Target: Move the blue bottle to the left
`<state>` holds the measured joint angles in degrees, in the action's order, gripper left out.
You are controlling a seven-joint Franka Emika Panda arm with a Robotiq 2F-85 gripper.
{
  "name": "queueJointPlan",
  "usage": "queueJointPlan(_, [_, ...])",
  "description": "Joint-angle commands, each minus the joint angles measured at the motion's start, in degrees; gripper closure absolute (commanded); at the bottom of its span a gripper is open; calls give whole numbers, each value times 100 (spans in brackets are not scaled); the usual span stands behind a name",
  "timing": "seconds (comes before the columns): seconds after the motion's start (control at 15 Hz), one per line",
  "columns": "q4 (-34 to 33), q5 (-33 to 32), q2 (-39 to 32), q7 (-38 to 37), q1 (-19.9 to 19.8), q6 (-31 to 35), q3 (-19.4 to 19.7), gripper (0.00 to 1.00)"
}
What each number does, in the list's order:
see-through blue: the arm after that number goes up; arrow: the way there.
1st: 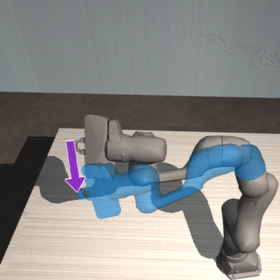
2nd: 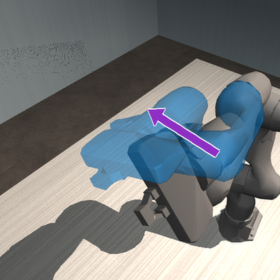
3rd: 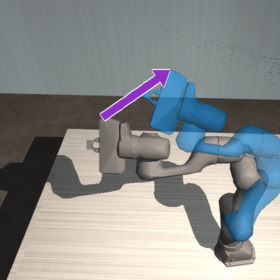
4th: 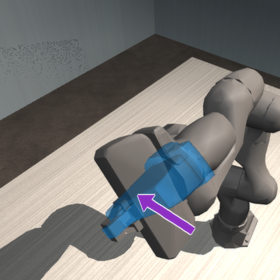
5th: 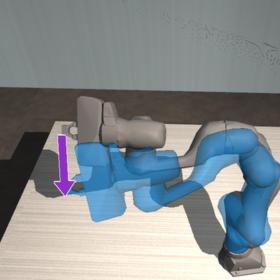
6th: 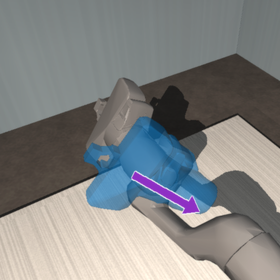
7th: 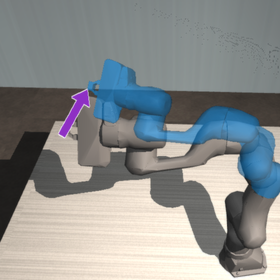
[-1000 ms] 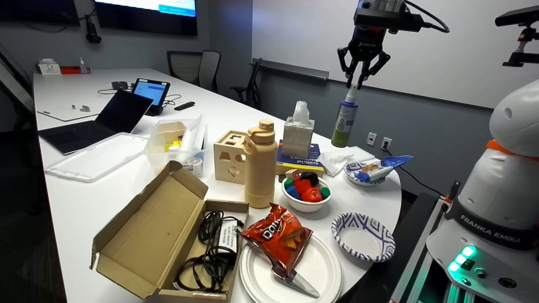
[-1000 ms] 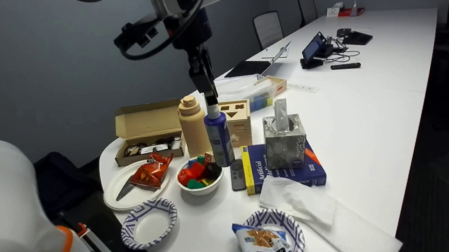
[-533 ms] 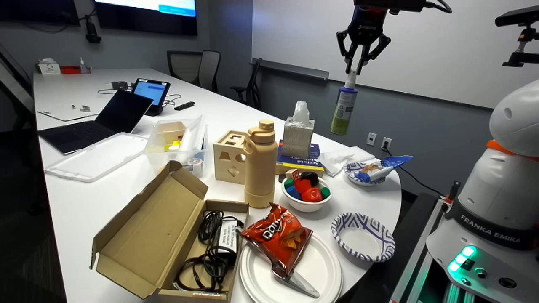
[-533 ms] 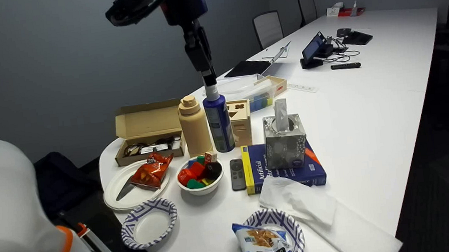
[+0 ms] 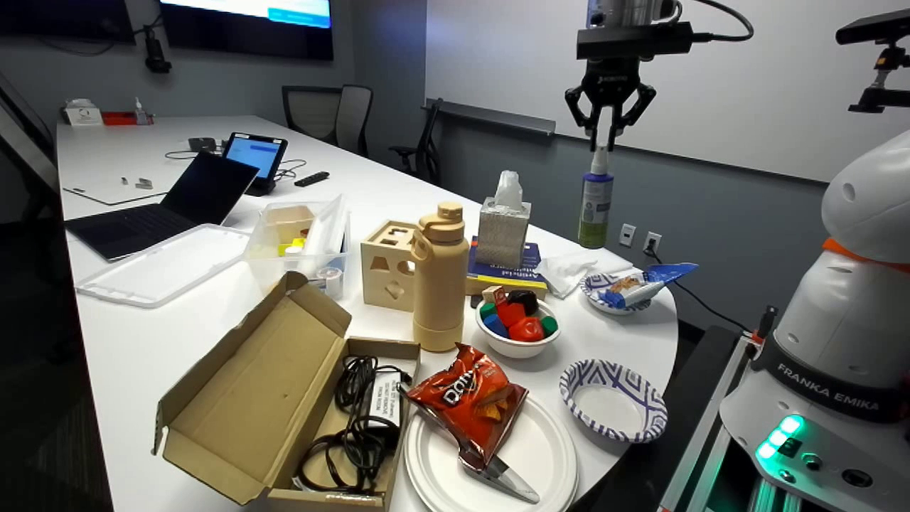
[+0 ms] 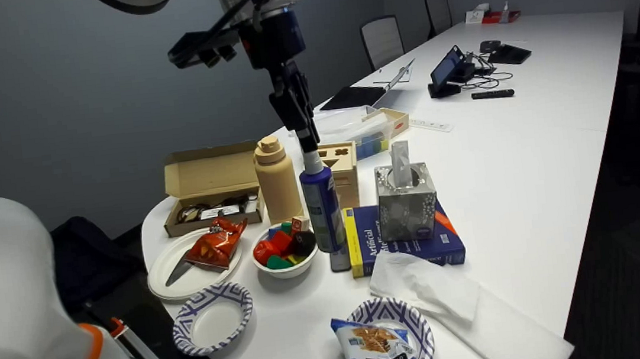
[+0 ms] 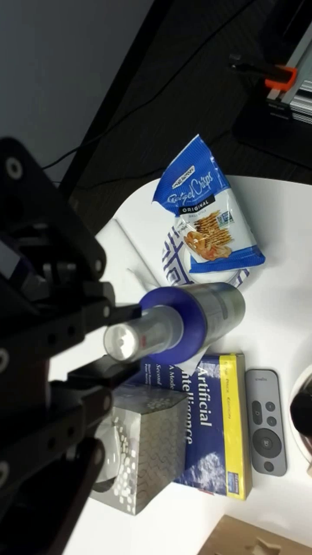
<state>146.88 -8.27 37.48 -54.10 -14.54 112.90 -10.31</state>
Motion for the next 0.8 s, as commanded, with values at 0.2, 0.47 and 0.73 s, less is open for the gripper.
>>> queueJointPlan(0.2, [257, 1228, -127, 144, 504, 730, 738, 94])
queueJointPlan(0.47, [445, 1334, -66, 86, 360, 968, 785, 94])
queueJointPlan(0.73, [516, 1201, -69, 27, 284, 1037, 704, 94])
